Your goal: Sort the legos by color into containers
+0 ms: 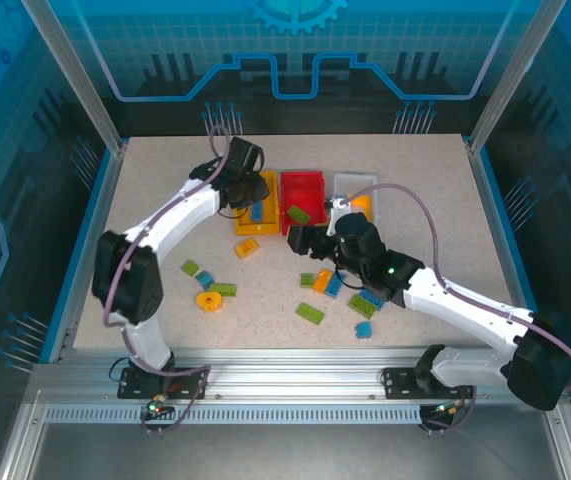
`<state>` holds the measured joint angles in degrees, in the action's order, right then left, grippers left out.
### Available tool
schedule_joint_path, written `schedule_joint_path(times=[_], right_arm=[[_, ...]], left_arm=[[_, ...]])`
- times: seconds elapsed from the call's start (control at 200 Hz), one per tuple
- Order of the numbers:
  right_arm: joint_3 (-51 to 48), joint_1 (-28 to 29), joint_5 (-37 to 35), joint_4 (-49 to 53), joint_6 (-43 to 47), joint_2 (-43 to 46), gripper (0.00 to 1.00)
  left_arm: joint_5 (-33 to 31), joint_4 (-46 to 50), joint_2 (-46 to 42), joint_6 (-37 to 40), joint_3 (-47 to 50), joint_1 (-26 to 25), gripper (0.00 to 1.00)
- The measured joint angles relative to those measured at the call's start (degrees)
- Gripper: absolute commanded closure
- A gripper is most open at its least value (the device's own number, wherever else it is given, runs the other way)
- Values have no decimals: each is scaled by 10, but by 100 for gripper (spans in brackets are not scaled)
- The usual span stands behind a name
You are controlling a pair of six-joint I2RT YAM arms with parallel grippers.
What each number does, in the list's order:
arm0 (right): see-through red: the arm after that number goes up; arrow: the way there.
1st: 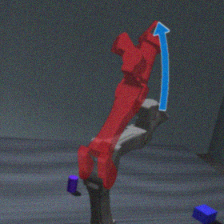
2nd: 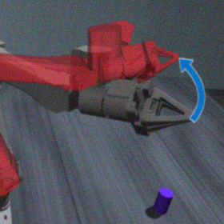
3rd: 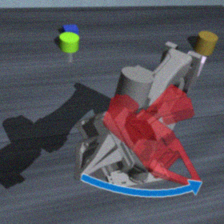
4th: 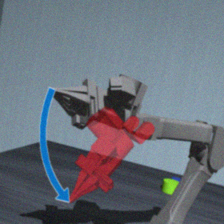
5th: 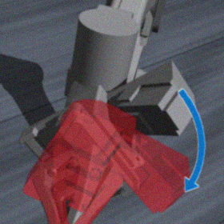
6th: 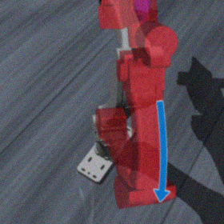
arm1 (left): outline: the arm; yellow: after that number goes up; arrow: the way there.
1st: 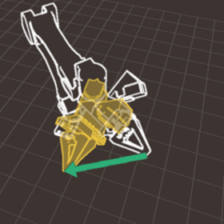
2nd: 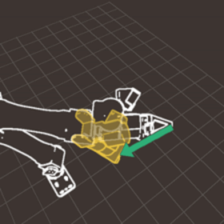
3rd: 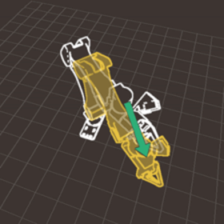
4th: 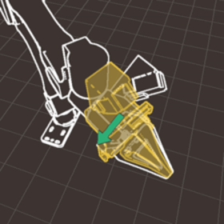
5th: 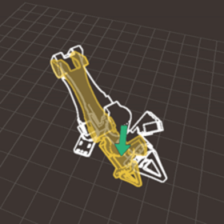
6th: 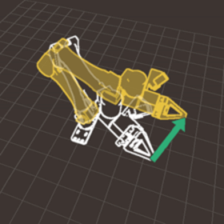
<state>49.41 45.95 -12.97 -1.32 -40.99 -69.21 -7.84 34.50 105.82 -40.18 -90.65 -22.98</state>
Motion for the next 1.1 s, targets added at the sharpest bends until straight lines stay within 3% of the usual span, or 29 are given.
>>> schedule_joint_path(times=[0.22, 0.43, 0.555, 0.79, 0.94, 1.1], right_arm=[[17, -4, 6, 9, -10, -12, 25], [17, -7, 10, 28, -13, -12, 24], [17, -7, 8, 48, -16, -12, 24], [17, -3, -35, 127, -27, -15, 28], [17, -8, -106, 250, -78, -6, 24], [1, -91, -117, 346, -95, -7, 23]], left_arm=[[23, 29, 125, 47, -83, 4, 67], [35, 44, 152, 60, -89, 21, 47], [42, 40, 147, 62, -85, 25, 41], [45, 41, 84, 57, -46, 23, 37], [47, 29, -3, 56, 0, 13, 33], [52, -12, -118, 57, 83, -44, 32]])
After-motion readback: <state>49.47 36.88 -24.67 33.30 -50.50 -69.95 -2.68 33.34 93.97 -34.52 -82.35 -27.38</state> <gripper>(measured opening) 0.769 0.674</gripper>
